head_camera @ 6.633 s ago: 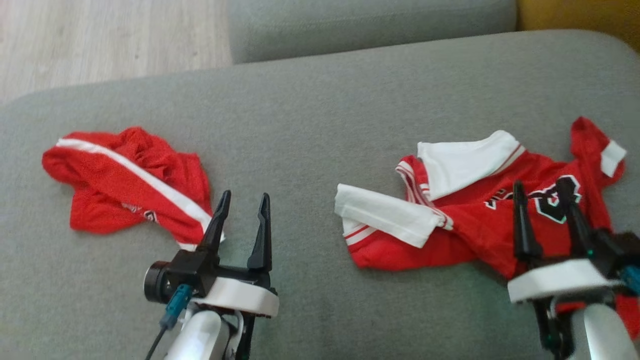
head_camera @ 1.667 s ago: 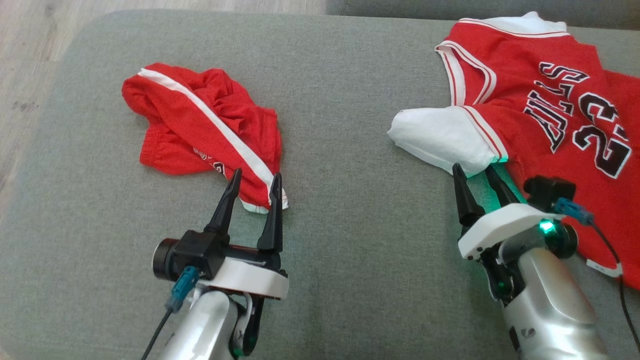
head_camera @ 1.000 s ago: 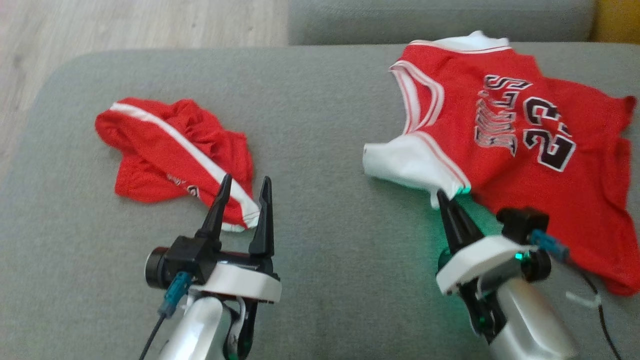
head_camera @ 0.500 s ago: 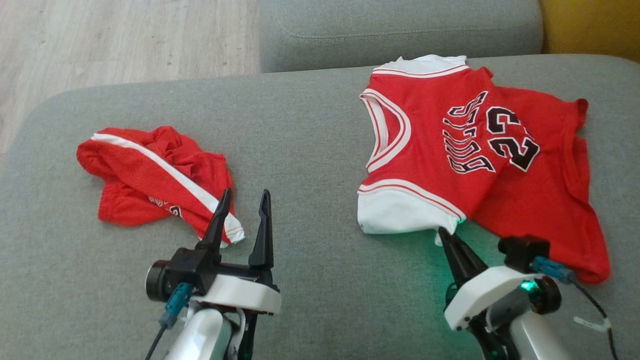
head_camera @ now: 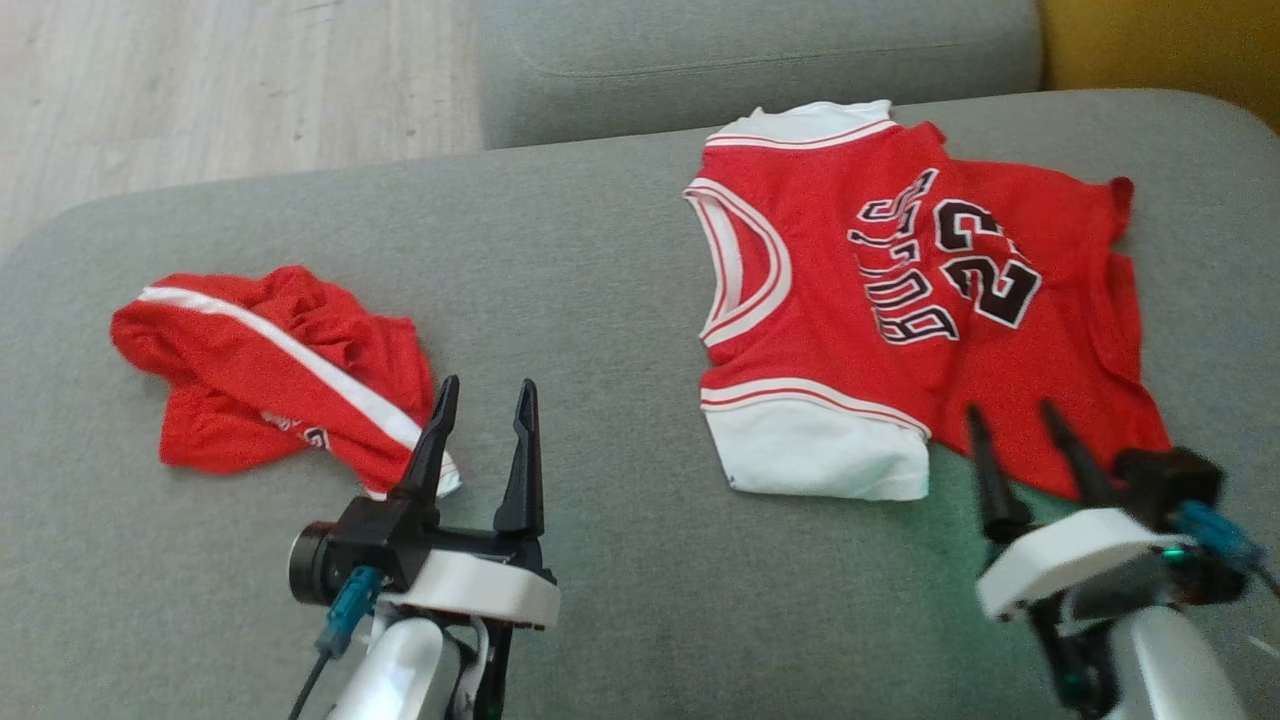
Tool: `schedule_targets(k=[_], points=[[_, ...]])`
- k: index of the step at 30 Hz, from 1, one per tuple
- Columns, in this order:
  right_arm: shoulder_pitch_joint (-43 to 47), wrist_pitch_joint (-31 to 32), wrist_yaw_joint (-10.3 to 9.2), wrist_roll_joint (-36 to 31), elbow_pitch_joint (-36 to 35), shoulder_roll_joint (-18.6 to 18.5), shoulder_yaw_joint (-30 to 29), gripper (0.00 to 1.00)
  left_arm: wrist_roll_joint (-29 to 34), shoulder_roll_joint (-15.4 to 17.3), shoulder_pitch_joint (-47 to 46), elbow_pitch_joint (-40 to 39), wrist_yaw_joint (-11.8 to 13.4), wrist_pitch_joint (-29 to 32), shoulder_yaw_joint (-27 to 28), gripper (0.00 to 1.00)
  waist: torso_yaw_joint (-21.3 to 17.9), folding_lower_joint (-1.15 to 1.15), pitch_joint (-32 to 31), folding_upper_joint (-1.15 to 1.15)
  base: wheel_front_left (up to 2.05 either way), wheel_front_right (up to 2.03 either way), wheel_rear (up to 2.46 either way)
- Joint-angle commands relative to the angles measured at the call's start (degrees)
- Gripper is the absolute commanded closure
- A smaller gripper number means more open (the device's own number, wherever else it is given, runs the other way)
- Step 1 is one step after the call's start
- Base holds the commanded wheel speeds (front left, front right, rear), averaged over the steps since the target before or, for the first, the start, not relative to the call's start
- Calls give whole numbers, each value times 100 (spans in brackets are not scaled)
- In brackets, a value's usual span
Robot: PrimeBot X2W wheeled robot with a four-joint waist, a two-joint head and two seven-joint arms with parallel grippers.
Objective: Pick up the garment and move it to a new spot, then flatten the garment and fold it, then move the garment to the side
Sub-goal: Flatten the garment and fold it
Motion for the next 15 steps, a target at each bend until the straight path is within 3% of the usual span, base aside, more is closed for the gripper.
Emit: schedule_targets(k=[1,6,15], points=[[-13,-153,-4,-178,-275,-13,-23,0,-22,20,-146,-207,-3,-55,195,0,-78,0,-7,0,0,0,0],[118,-671,-4,-541,-502,-13,-640,0,18,20,-169,-214,-35,-55,194,0,-327,0,-11,0,0,0,0],[131,-1160,-4,-387,-560,-12,-648,0,84,20,-471,144,-236,-49,-12,0,-915,0,166,0,0,0,0]])
